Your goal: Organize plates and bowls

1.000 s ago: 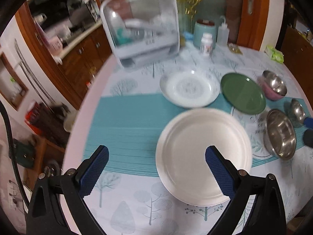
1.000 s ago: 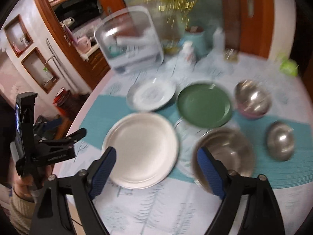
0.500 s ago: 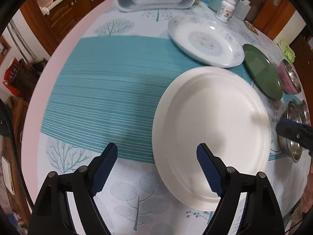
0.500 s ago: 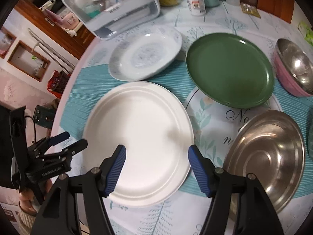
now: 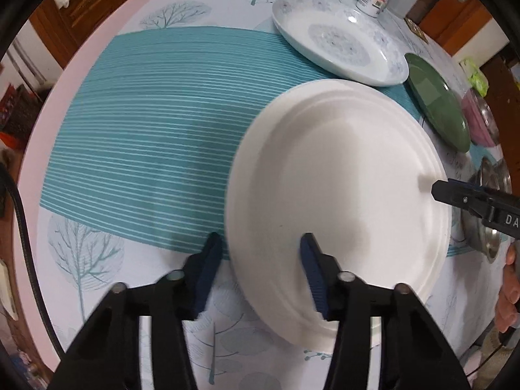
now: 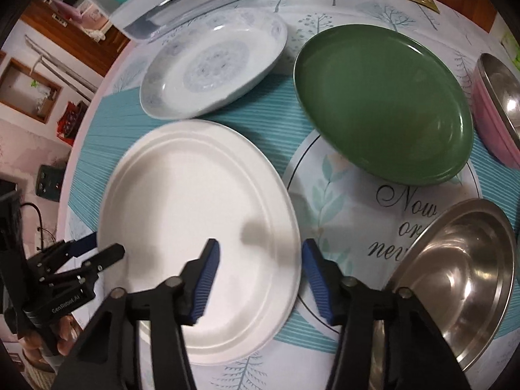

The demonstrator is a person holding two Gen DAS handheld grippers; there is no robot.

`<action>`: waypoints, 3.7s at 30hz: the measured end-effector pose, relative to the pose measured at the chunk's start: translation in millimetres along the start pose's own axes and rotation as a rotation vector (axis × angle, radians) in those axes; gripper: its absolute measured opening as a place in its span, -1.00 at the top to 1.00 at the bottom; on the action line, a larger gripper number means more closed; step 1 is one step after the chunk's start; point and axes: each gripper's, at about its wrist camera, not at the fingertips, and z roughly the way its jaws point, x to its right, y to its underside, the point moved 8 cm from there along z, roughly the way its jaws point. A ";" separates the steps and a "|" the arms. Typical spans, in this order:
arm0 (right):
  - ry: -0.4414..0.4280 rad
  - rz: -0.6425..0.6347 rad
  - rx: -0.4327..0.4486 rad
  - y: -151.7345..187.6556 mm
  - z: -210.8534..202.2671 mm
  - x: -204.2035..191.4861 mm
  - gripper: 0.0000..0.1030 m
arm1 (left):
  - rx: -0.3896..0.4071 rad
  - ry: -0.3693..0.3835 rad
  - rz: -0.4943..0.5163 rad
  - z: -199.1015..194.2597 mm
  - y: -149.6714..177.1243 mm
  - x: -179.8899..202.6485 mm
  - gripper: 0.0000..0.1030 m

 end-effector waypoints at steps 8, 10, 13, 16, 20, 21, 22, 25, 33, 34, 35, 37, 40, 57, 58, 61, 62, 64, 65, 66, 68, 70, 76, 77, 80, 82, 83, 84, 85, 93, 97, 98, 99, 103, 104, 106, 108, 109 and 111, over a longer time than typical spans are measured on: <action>0.011 0.007 0.001 18.9 -11.1 2.9 0.66 | 0.002 -0.025 -0.051 -10.4 9.2 -8.5 0.51; 0.001 -0.012 0.008 26.2 -18.0 -2.5 0.66 | 0.014 -0.025 -0.047 -19.4 14.6 -9.4 0.52; -0.026 -0.040 0.004 46.8 -29.8 -10.6 0.66 | 0.037 -0.046 -0.021 -36.9 23.1 -11.3 0.52; -0.074 -0.062 -0.014 72.5 -38.1 -16.7 0.66 | 0.047 -0.056 -0.010 -52.0 34.2 -8.2 0.52; -0.131 -0.073 -0.046 104.0 -40.7 -20.2 0.66 | 0.074 -0.054 0.011 -73.1 53.6 -7.1 0.52; -0.141 -0.072 -0.058 113.6 -40.0 -19.9 0.66 | 0.081 -0.050 0.017 -77.6 57.6 -4.1 0.52; -0.146 -0.072 -0.070 120.1 -38.3 -21.0 0.66 | 0.087 -0.046 0.024 -81.4 61.0 -0.9 0.52; -0.164 -0.069 -0.099 143.0 -34.2 -19.8 0.66 | 0.105 -0.055 0.048 -92.8 80.5 -2.4 0.52; -0.160 -0.069 -0.102 167.0 -24.1 -19.0 0.59 | 0.140 -0.091 0.065 -74.6 88.4 9.3 0.52; -0.148 -0.078 -0.086 167.4 -24.6 -19.9 0.58 | 0.144 -0.087 0.052 -70.9 89.3 8.2 0.52; -0.126 -0.094 -0.067 167.3 -25.6 -21.5 0.55 | 0.154 -0.093 0.039 -67.6 90.0 6.1 0.52; -0.072 -0.125 -0.018 166.2 -27.5 -22.5 0.22 | 0.179 -0.127 0.016 -64.5 92.2 0.0 0.34; 0.016 -0.153 0.060 168.4 -30.0 -19.0 -0.14 | 0.283 -0.188 -0.049 -73.9 97.3 -13.3 -0.30; 0.042 -0.257 0.292 189.2 -81.0 -24.6 -0.15 | 0.536 -0.218 -0.071 -153.4 153.7 28.3 -0.58; 0.045 -0.263 0.308 187.9 -86.0 -25.5 -0.15 | 0.542 -0.221 -0.056 -157.0 152.5 34.1 -0.58; 0.056 -0.283 0.355 184.4 -100.8 -25.9 -0.15 | 0.565 -0.213 -0.016 -169.3 147.8 51.4 -0.59; 0.058 -0.285 0.372 182.4 -106.5 -26.7 -0.15 | 0.572 -0.207 -0.007 -172.0 145.7 55.4 -0.59; 0.053 -0.279 0.389 178.6 -112.3 -26.3 -0.15 | 0.587 -0.205 0.016 -177.9 141.7 64.7 -0.60; 0.050 -0.270 0.395 176.3 -115.7 -25.3 -0.15 | 0.593 -0.207 0.025 -180.0 140.2 68.3 -0.60; 0.045 -0.262 0.399 174.5 -118.5 -24.0 -0.15 | 0.599 -0.212 0.037 -182.6 138.3 72.4 -0.60; 0.037 -0.238 0.407 169.2 -123.8 -19.9 -0.15 | 0.610 -0.220 0.051 -186.8 135.2 77.9 -0.60; 0.037 -0.223 0.416 166.6 -126.3 -16.7 -0.15 | 0.622 -0.216 0.055 -191.6 132.7 82.7 -0.60; 0.027 -0.183 0.424 158.6 -131.9 -12.0 -0.15 | 0.639 -0.201 0.063 -197.7 127.0 87.4 -0.60; 0.025 -0.178 0.429 157.3 -133.7 -11.7 -0.15 | 0.640 -0.205 0.064 -197.7 126.3 87.6 -0.60; 0.013 -0.166 0.430 153.8 -136.8 -10.5 -0.15 | 0.639 -0.206 0.066 -197.6 125.3 88.5 -0.60; 0.003 -0.157 0.431 152.1 -139.0 -10.0 -0.15 | 0.637 -0.201 0.066 -197.9 123.5 89.6 -0.60; 0.001 -0.152 0.433 151.1 -140.9 -9.8 -0.15 | 0.637 -0.199 0.067 -197.6 124.0 90.2 -0.60; -0.002 -0.148 0.435 149.8 -142.9 -9.4 -0.15 | 0.637 -0.200 0.069 -197.9 123.9 90.3 -0.60; -0.006 -0.144 0.439 148.9 -145.0 -9.2 -0.15 | 0.637 -0.202 0.071 -198.5 123.9 90.1 -0.60; -0.029 -0.119 0.470 140.2 -168.2 -5.6 -0.15 | 0.630 -0.170 0.077 -206.7 118.7 93.7 -0.60; -0.040 -0.119 0.477 137.4 -182.7 -5.8 -0.15 | 0.623 -0.153 0.094 -216.7 111.5 99.6 -0.60; -0.038 -0.116 0.478 136.7 -186.5 -5.2 -0.15 | 0.620 -0.152 0.099 -220.1 108.3 101.3 -0.60; -0.037 -0.111 0.480 135.9 -191.2 -4.1 -0.15 | 0.617 -0.152 0.102 -223.2 105.4 102.6 -0.60; -0.057 -0.091 0.504 132.0 -214.8 1.5 -0.15 | 0.611 -0.152 0.108 -239.1 92.1 108.9 -0.60; -0.058 -0.086 0.514 130.7 -222.5 3.5 -0.15 | 0.607 -0.143 0.108 -244.2 87.8 110.6 -0.60; -0.053 -0.078 0.518 128.7 -232.5 6.6 -0.15 | 0.595 -0.132 0.103 -252.0 81.4 112.6 -0.60; -0.056 -0.074 0.528 125.4 -243.2 9.2 -0.15 | 0.585 -0.126 0.111 -259.6 75.7 116.1 -0.60; -0.054 -0.072 0.533 124.0 -247.9 10.2 -0.15 | 0.585 -0.135 0.116 -263.4 72.6 116.9 -0.60; -0.048 -0.066 0.547 118.7 -258.6 14.1 -0.15 | 0.588 -0.167 0.131 -271.6 66.4 118.0 -0.60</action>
